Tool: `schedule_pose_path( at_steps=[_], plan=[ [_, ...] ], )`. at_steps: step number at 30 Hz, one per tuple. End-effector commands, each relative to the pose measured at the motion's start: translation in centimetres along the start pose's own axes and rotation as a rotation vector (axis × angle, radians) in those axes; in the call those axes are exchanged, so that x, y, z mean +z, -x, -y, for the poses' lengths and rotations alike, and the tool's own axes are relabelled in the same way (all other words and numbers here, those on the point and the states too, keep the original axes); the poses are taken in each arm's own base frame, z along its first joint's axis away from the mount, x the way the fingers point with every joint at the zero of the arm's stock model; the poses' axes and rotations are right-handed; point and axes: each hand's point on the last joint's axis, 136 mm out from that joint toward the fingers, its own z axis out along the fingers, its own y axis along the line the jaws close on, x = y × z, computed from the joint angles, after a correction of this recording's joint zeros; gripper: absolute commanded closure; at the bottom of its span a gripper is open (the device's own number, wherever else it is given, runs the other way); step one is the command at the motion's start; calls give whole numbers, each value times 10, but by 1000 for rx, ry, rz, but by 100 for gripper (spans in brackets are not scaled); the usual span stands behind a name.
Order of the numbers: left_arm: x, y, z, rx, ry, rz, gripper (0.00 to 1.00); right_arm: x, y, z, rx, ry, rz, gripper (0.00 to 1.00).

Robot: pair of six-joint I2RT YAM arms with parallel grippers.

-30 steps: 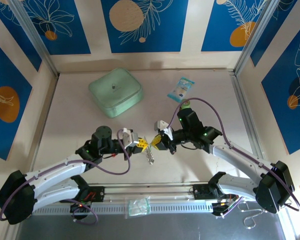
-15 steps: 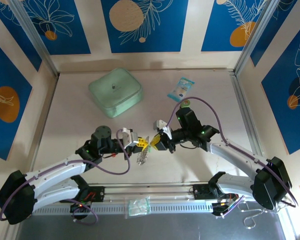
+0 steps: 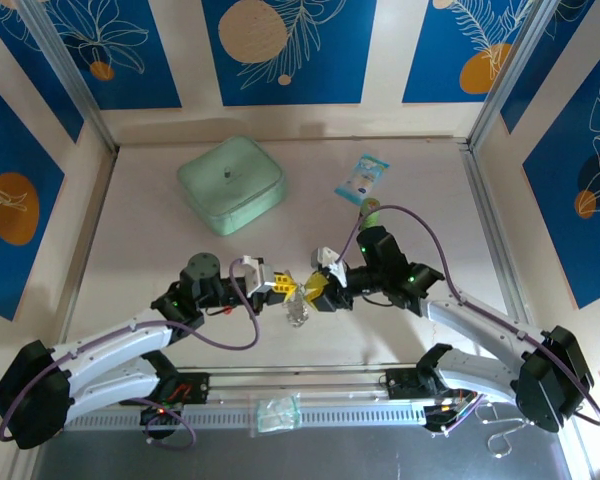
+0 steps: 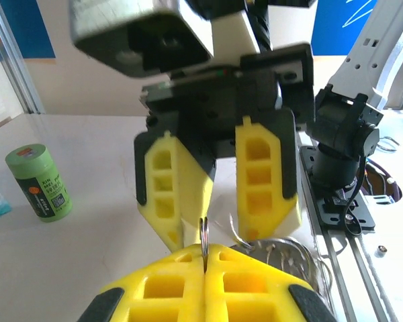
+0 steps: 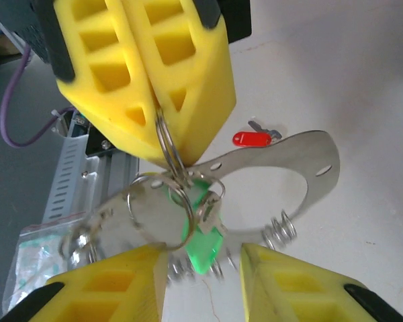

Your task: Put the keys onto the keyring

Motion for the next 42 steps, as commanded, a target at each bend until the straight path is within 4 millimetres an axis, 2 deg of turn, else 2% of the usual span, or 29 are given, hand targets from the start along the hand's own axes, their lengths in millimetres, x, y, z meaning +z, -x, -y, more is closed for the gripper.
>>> schedule_pose_path(
  at_steps=[1, 12, 22, 27, 31, 42],
  plan=[
    [-3, 18, 4, 32, -9, 71, 100, -1, 8, 7, -24, -67, 47, 65],
    [-5, 21, 1, 33, 18, 93, 100, 15, 12, 2, -34, -22, 66, 64],
    [-8, 24, 0, 39, 37, 104, 100, 17, 11, 7, -55, -45, 76, 83],
    [-10, 25, -1, 41, 50, 108, 100, 15, 11, 7, -69, -60, 83, 93],
    [-10, 24, 0, 34, 43, 102, 100, 9, 19, 11, -97, -99, 101, 100],
    [-9, 14, 0, 25, 39, 42, 100, -10, 46, 3, -190, -108, 98, 100]
  ],
)
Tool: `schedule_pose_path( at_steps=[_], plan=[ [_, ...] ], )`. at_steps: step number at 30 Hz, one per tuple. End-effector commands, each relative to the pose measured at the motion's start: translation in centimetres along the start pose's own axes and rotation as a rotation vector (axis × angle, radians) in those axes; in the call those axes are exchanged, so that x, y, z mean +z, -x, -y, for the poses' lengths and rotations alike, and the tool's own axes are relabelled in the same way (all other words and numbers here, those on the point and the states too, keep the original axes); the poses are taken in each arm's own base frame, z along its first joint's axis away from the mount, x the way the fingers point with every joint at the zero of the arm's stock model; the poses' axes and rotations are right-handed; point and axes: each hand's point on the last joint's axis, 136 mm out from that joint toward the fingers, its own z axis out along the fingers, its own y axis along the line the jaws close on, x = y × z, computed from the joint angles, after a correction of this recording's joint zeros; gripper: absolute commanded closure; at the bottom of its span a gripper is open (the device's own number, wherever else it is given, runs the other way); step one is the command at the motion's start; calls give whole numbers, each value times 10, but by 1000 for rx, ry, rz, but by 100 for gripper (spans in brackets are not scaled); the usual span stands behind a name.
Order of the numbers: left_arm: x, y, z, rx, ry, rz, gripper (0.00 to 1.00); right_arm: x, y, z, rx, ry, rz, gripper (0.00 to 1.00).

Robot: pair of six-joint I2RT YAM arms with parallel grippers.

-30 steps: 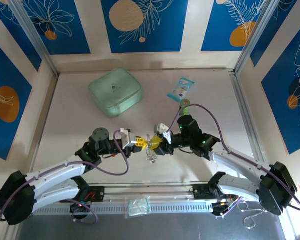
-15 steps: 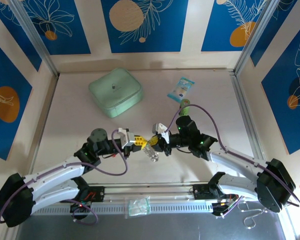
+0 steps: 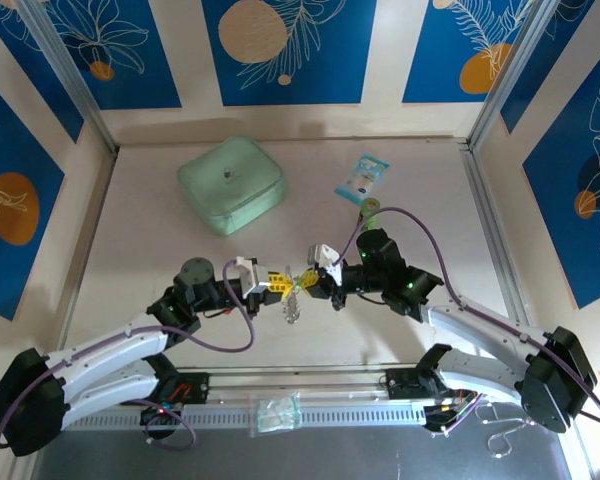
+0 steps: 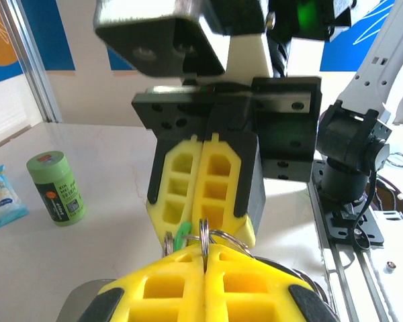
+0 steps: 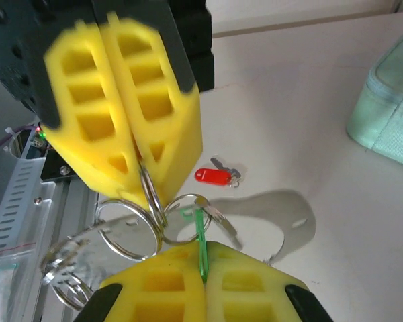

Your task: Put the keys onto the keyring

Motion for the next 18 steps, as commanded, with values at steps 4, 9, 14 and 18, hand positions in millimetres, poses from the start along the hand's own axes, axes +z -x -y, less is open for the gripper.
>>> schedule_pose_path(
  at_steps=[4, 9, 14, 18],
  plan=[
    [0, 5, 1, 33, -7, -22, 100, -14, 21, -3, -77, -10, 7, 100],
    [0, 1, -1, 34, 5, -46, 100, -20, 23, 0, -108, -39, -14, 100],
    [1, -4, -2, 31, 2, -77, 100, -23, 25, 4, -129, -73, -40, 100],
    [2, -3, -4, 26, 10, -70, 88, -22, 26, 4, -136, -79, -44, 100]
  ],
)
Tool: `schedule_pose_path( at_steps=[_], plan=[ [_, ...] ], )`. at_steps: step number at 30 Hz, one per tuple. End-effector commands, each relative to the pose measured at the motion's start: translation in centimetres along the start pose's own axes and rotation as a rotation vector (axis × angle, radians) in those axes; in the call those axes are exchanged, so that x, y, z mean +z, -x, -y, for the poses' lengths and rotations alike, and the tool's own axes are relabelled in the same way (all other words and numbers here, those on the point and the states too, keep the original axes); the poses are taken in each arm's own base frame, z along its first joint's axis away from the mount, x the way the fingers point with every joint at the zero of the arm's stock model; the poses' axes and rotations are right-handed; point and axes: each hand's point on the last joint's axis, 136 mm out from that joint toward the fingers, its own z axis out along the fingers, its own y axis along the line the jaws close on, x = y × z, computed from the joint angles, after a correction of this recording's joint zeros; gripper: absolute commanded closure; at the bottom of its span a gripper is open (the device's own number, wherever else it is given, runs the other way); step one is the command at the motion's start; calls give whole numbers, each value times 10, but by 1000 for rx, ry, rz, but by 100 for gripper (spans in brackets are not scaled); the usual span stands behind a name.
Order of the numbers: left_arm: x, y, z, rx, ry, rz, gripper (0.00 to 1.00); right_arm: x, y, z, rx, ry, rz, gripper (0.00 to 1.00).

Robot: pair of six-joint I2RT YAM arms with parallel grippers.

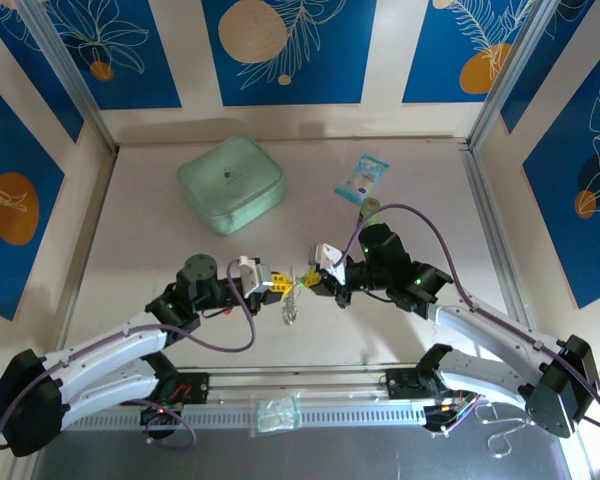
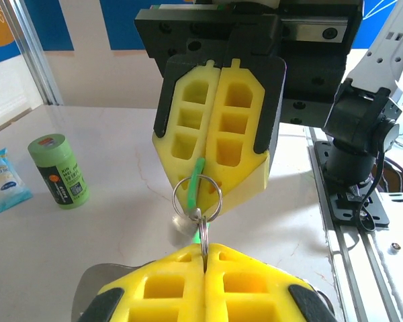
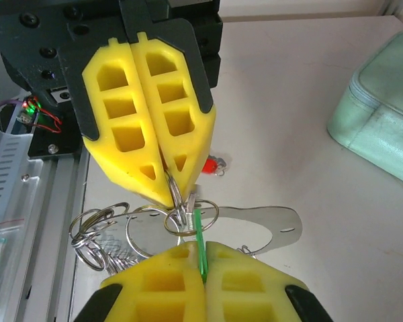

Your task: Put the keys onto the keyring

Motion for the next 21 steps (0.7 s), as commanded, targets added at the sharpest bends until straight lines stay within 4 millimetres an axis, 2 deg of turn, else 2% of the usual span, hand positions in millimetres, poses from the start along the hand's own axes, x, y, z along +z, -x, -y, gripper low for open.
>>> schedule_pose_path(
  at_steps=[1, 4, 6, 10, 13, 17, 19, 21],
  plan=[
    [2, 2, -1, 5, 6, -9, 77, -9, 17, 6, -49, -49, 24, 100],
    [0, 4, -7, 7, 41, 10, 58, -9, 15, 11, -47, -74, 9, 100],
    [-3, 8, -13, 3, 86, 25, 50, -8, 15, 13, -47, -82, 3, 100],
    [-22, 23, -46, -14, 321, 97, 34, -5, 17, 17, -43, -88, -7, 100],
    [-52, 39, -80, -20, 571, 156, 26, 4, 24, 16, -41, -67, 4, 100],
    [-106, 51, -126, -112, 956, 165, 16, 24, 51, 6, -70, -6, 57, 100],
    [-133, 51, -139, -156, 1120, 158, 12, 32, 65, 2, -76, 22, 101, 100],
    [-145, 52, -143, -170, 1179, 163, 10, 43, 75, 4, -98, 26, 128, 100]
  ],
)
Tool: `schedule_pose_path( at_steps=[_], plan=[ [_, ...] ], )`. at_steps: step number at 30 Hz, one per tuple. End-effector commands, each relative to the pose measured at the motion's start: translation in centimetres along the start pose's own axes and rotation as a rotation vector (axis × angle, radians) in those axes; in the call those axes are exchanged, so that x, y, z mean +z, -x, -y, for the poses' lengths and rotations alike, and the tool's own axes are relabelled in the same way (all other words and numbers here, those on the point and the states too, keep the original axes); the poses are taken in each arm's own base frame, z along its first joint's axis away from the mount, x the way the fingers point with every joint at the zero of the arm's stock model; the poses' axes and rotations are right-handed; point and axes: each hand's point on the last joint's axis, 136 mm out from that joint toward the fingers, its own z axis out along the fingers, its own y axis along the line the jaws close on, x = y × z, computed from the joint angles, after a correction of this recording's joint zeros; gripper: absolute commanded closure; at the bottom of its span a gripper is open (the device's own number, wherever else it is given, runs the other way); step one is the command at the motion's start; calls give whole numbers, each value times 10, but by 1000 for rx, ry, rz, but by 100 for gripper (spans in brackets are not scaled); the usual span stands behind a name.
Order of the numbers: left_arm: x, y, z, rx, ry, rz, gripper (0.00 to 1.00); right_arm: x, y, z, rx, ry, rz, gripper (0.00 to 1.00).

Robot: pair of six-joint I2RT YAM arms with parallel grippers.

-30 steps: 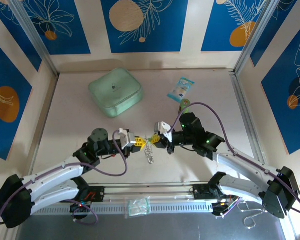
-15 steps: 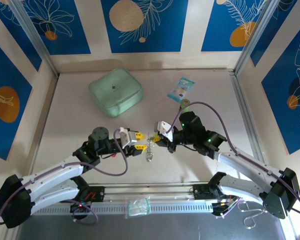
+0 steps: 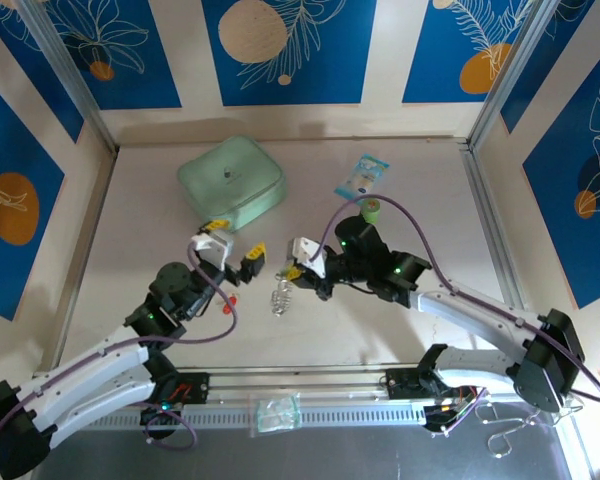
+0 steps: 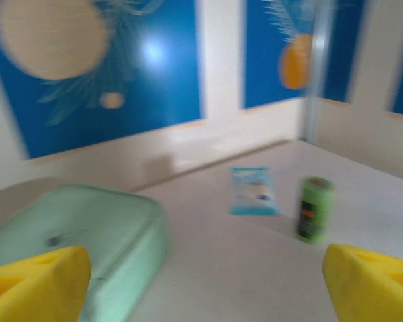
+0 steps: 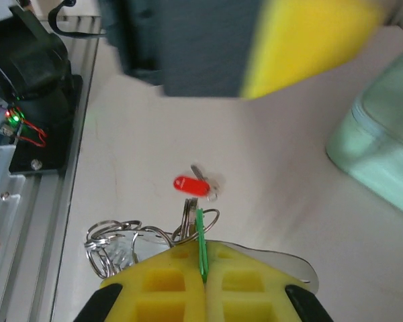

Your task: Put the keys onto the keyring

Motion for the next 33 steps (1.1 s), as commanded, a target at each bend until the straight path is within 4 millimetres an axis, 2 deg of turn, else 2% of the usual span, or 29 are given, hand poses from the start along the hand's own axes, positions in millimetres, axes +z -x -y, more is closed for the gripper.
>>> schedule_pose_path(
  at_steps=[1, 7, 9, 11, 13, 16, 20, 26, 33],
  plan=[
    [-10, 16, -51, -64, 287, 15, 10, 9, 45, 8, -61, -6, 134, 100],
    [-14, 1, -66, -135, 378, -53, 8, 39, 35, 67, -87, -160, 140, 100],
    [-15, -3, -69, -142, 395, -67, 8, 47, 24, 78, -81, -176, 114, 100],
    [-17, -6, -71, -154, 407, -81, 6, 52, 5, 84, -70, -192, 60, 100],
    [-17, -10, -72, -161, 413, -94, 5, 51, -17, 83, -46, -196, 2, 100],
    [-15, -16, -70, -167, 407, -108, 2, 43, -63, 76, -43, -206, -145, 100],
    [-10, -22, -67, -168, 398, -127, 1, 22, -123, 56, -35, -183, -368, 100],
    [-5, -32, -66, -177, 399, -151, 0, -2, -176, 38, -15, -161, -626, 100],
    [-6, -38, -68, -175, 405, -181, 0, -17, -215, 29, -5, -143, -840, 100]
  ],
)
